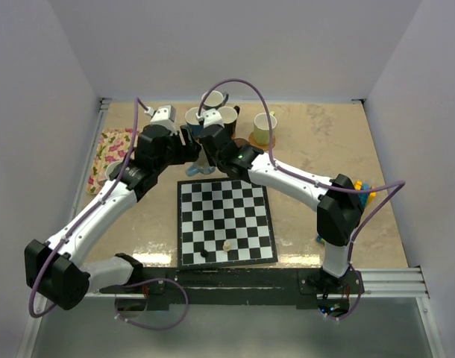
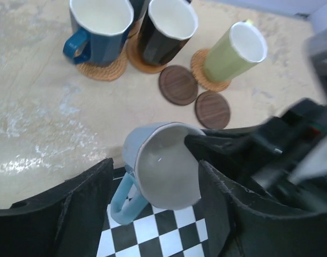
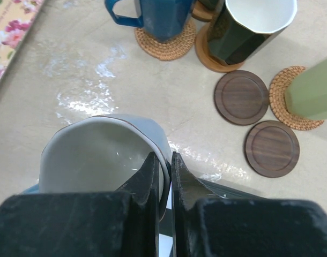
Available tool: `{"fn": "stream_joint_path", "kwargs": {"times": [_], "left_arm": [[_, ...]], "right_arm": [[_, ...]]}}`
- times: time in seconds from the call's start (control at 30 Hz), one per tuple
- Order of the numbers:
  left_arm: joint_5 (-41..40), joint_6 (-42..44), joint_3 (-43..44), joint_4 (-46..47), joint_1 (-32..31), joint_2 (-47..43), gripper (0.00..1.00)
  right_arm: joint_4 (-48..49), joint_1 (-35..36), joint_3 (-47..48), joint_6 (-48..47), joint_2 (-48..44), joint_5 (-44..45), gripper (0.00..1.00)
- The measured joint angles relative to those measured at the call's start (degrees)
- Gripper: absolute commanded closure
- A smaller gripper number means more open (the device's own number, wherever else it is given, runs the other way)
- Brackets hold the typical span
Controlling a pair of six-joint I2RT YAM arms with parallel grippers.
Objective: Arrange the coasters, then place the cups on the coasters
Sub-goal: Place the cup on the coaster.
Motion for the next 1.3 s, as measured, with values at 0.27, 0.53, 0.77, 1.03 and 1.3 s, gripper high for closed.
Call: {"fn": "stream_joint_path", "kwargs": {"times": [0.27,0.53,0.77,1.03,1.3], "left_arm": [[6.9,10.5,0.3,2.2,0.2,-3.5,0.25],[16.6,19.6,4.0,1.6,0.4,3.1,0.24],[18.8,20.5,4.6,2.1,0.5,8.0,0.33],[17.0,20.9,4.3,3.1,0.5,9.1,0.37],[17.2,21.0,2.2,4.4,0.5,10.4,0.58]], "right_arm": [[0.6,-6.8,-2.9,-5.2,-1.3,-10.7,1.00],[-0.1,-12.2,-5.7,-13.5,-4.4,-20.4,1.00],[-0.2,-10.7,-7.1,-16.0,-6.0,-25.8,1.00],[-0.3,-10.6,-8.0,-16.3,-7.2,-27.4,1.00],[0.0,-10.7,-8.5,-16.1,-7.2,-29.4,1.00]]}}
